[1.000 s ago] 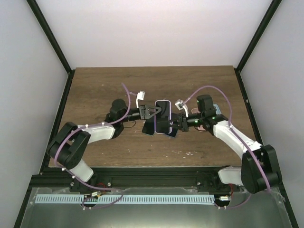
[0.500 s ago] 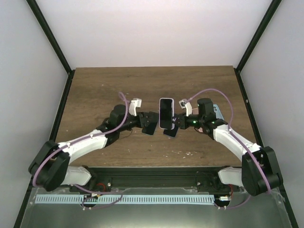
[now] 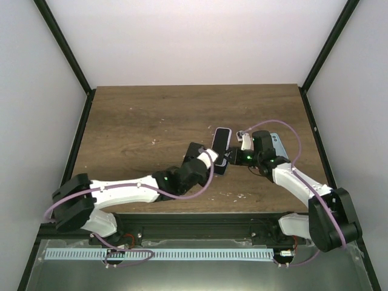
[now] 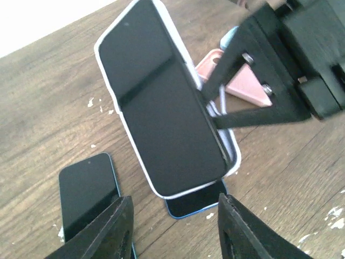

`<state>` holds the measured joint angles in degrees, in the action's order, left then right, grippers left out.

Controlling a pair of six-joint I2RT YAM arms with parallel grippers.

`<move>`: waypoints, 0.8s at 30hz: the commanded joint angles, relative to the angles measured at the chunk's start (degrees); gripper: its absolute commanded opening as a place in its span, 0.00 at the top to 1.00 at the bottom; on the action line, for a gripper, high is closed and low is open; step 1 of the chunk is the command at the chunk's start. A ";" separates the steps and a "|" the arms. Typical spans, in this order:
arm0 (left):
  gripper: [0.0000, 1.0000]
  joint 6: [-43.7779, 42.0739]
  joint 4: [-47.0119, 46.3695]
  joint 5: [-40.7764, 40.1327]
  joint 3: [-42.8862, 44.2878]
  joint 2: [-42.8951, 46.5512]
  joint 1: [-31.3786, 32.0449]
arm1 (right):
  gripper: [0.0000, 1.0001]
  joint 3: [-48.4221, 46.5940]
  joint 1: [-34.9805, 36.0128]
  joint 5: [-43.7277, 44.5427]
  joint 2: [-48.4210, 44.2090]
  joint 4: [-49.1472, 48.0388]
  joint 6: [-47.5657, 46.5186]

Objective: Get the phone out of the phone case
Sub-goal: Remove the phone case from the phone.

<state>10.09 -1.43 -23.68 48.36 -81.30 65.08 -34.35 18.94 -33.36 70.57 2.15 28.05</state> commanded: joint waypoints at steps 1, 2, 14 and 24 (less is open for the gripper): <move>0.54 -9.69 0.80 -12.32 3.67 -5.29 4.53 | 0.99 -0.80 0.15 0.07 0.98 -2.27 3.89; 0.52 -10.17 0.96 -12.77 4.78 -6.68 4.97 | 0.99 -0.96 0.16 -0.25 1.70 -2.24 4.05; 0.52 -14.29 0.03 -13.04 10.54 -16.85 5.58 | 0.99 -2.01 -0.73 -3.27 5.30 -1.17 4.81; 0.48 -15.01 0.37 -13.67 12.09 -19.69 5.63 | 0.99 -2.70 -1.18 -4.19 6.20 -0.65 4.91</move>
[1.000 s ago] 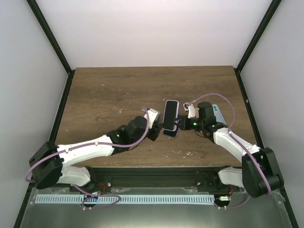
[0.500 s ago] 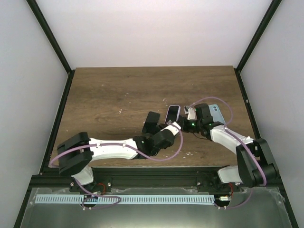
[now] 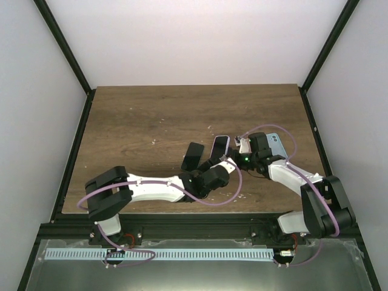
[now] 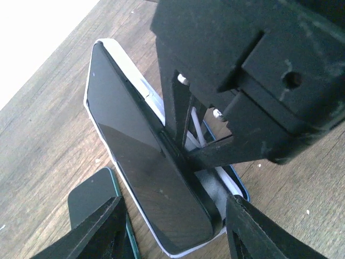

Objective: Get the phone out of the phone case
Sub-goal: Remove the phone case from the phone.

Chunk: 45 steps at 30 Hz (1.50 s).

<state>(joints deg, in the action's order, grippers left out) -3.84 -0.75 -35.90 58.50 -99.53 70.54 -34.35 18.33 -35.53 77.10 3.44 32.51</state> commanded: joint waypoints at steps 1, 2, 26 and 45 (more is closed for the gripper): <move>0.49 -1.21 -0.29 -1.72 2.03 -1.67 0.18 | 0.99 -2.71 -0.62 -2.15 -0.35 -1.95 0.52; 0.49 -1.40 -0.30 -2.16 2.14 -1.89 0.18 | 0.99 -2.69 -0.58 -2.36 -0.40 -1.90 0.53; 0.43 -9.73 -1.96 -21.97 2.71 -8.61 2.32 | 0.99 -2.46 -2.62 -7.46 -0.27 -2.74 1.76; 0.88 -11.66 -4.40 -23.96 2.67 -7.69 2.32 | 0.99 -2.45 -3.27 -7.74 -0.57 -2.85 1.33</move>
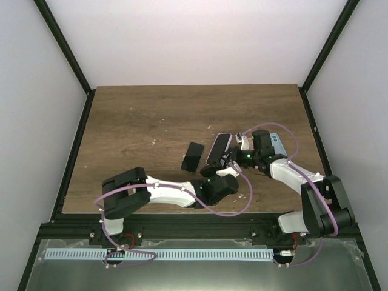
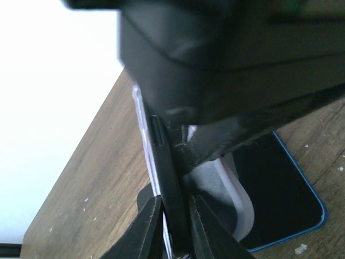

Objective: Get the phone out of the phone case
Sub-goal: Remove the phone case from the phone, then place the phone at the center of the board.

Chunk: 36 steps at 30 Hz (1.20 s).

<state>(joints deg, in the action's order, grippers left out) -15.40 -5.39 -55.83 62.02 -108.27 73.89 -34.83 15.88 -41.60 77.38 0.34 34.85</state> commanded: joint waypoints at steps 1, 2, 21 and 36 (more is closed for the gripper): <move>0.90 -0.12 0.06 -3.98 -0.75 1.26 -1.07 | 0.99 -1.98 -0.89 -1.60 -0.87 0.31 -1.09; 0.93 0.05 -0.03 -3.85 -0.74 1.44 -1.03 | 0.99 -1.93 -0.93 -1.56 -0.86 0.29 -1.14; 1.00 15.45 8.50 5.51 1.79 14.25 -1.11 | 0.99 -3.02 -1.49 14.67 -2.07 3.15 -5.10; 1.00 14.66 16.80 2.37 -7.24 25.13 -8.52 | 0.99 -2.38 -7.06 17.08 -4.39 3.10 -6.81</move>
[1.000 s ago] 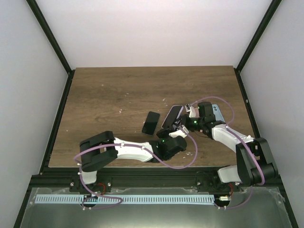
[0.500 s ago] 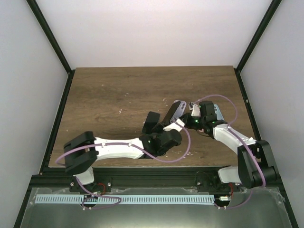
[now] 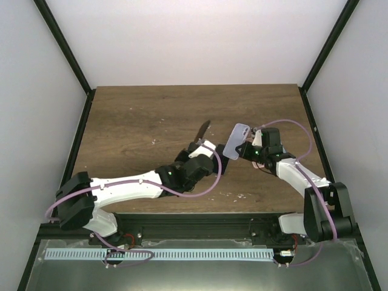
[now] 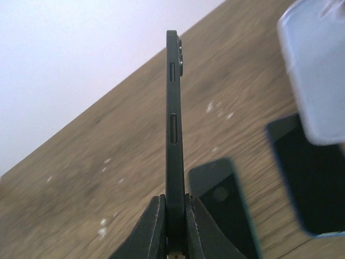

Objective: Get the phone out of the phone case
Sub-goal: Place the phone at the center of the board.

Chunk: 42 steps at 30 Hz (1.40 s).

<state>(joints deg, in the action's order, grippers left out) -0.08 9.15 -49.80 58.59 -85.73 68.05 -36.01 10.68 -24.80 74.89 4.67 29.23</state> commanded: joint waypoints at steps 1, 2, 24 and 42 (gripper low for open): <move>1.00 -0.97 1.95 -4.08 -5.05 3.13 -3.46 | 0.99 -1.23 -2.15 -0.01 -1.85 -1.16 -1.12; 1.00 -1.21 1.64 -4.53 -6.13 3.43 -4.25 | 0.99 -1.23 -2.36 -0.31 -1.75 -1.15 -1.03; 1.00 -0.60 -1.18 -11.16 -12.99 -12.52 -7.05 | 0.99 -0.91 -4.35 -3.56 -1.60 -1.50 -0.94; 0.82 3.33 4.05 -11.39 -10.49 -17.19 -7.30 | 0.99 -0.85 -4.90 -3.94 -1.40 -1.51 -0.93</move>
<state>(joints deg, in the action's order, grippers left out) 1.80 11.97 -60.31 46.76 -102.15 61.10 -36.01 6.48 -28.16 74.17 4.60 29.15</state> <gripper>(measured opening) 0.160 0.047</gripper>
